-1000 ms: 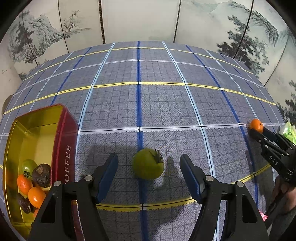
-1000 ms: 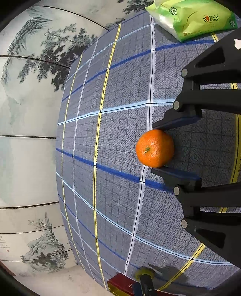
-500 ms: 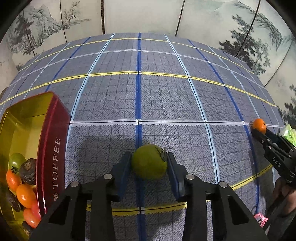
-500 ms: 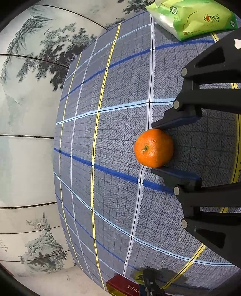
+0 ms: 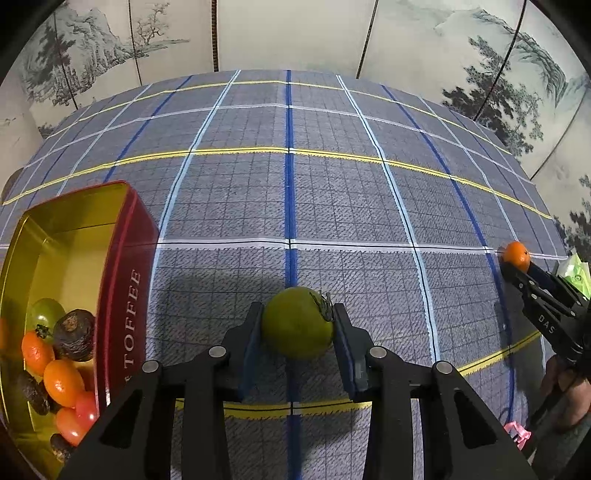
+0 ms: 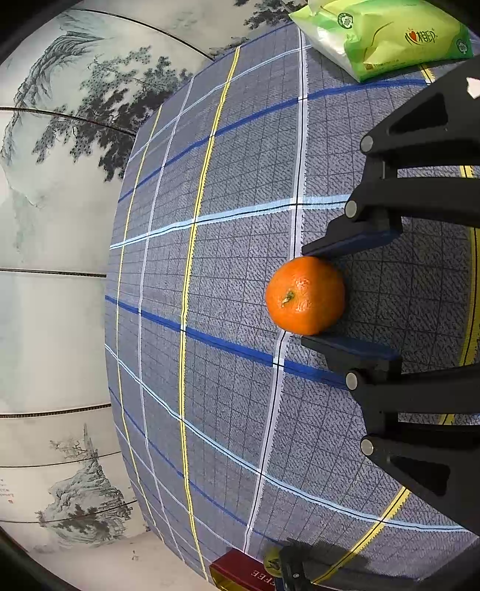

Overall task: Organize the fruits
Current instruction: 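Lift the green tomato over the tin, lower it and open the left gripper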

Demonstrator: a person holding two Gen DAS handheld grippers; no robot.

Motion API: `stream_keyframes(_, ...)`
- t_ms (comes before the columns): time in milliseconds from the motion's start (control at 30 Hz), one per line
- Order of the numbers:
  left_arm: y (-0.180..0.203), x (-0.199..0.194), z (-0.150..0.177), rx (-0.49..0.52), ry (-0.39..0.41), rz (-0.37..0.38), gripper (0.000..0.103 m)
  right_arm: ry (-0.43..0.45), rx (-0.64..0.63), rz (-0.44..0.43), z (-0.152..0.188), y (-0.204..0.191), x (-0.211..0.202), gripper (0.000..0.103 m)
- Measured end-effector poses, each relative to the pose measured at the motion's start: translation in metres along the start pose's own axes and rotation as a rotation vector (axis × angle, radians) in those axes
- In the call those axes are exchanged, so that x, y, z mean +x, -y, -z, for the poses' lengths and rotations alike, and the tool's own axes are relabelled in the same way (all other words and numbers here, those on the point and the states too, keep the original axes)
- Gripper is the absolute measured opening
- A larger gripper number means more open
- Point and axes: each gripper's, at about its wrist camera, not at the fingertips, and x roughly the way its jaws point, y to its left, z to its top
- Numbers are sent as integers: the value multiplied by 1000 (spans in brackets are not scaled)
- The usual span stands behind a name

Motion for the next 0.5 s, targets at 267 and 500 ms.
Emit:
stream_keyframes(267,-3,-14,1,7,5,4,37,0,1,0,0,0,1,38)
stream_keyframes(500,-4,-30,6,62,-4,22,37,-1,1,-1,0,1,0,38)
